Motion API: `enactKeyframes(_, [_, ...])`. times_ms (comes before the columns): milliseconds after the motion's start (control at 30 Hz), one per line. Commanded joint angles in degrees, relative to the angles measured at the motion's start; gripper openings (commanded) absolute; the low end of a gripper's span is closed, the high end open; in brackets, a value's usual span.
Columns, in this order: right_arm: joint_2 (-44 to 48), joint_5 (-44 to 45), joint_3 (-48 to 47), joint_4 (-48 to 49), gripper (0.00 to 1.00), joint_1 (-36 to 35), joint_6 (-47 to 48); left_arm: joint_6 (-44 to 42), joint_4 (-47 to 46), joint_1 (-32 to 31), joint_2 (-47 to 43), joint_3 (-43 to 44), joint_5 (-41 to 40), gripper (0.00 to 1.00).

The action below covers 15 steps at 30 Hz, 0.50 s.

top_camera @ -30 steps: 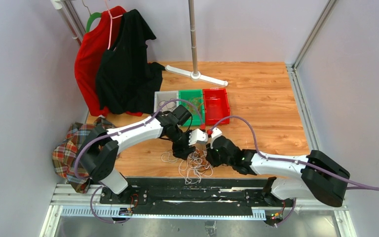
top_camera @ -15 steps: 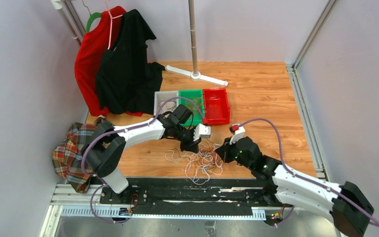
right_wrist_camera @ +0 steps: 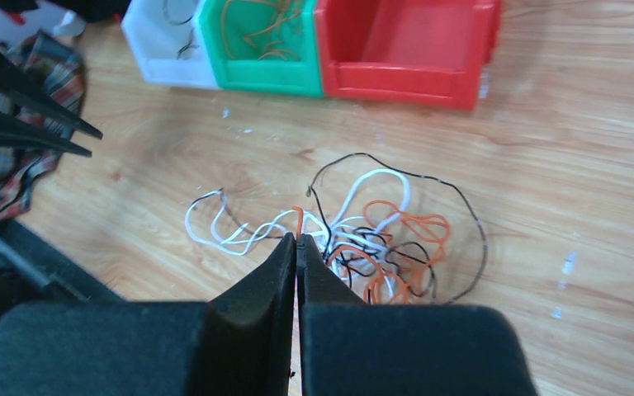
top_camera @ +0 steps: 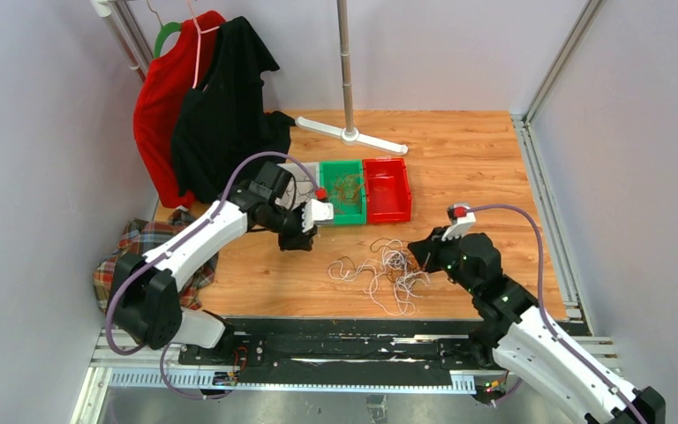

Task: Untangle the cables
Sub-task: Untie the cable.

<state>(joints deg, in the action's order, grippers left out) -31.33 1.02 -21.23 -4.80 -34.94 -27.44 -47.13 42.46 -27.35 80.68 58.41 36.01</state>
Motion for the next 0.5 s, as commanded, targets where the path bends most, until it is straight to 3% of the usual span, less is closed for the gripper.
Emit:
enactKeyframes(0, [-6.2,-12.4,-2.1,6.0,0.01,0.9,-1.7,2.7,4.0,-0.4,-1.8,2.7,11.1,0.38])
enactKeyframes(33, [-8.3,-14.6,-2.6,8.2,0.01,0.8,-2.6,5.5,3.0,-1.6,-0.5,4.3,12.6,0.53])
enactKeyframes(67, [-10.3,-16.0,-3.6,9.4,0.01,0.5,-2.7,7.6,2.1,-3.1,0.7,5.4,12.9,0.59])
enactKeyframes(267, [-15.4,-15.5,-10.7,4.9,0.01,-1.0,-0.3,13.6,-7.7,-10.7,7.4,8.6,10.3,0.68])
enactKeyframes(467, [-13.1,-16.1,-13.7,4.2,0.0,-0.9,-1.6,25.0,-23.9,-11.2,11.1,10.7,13.7,0.7])
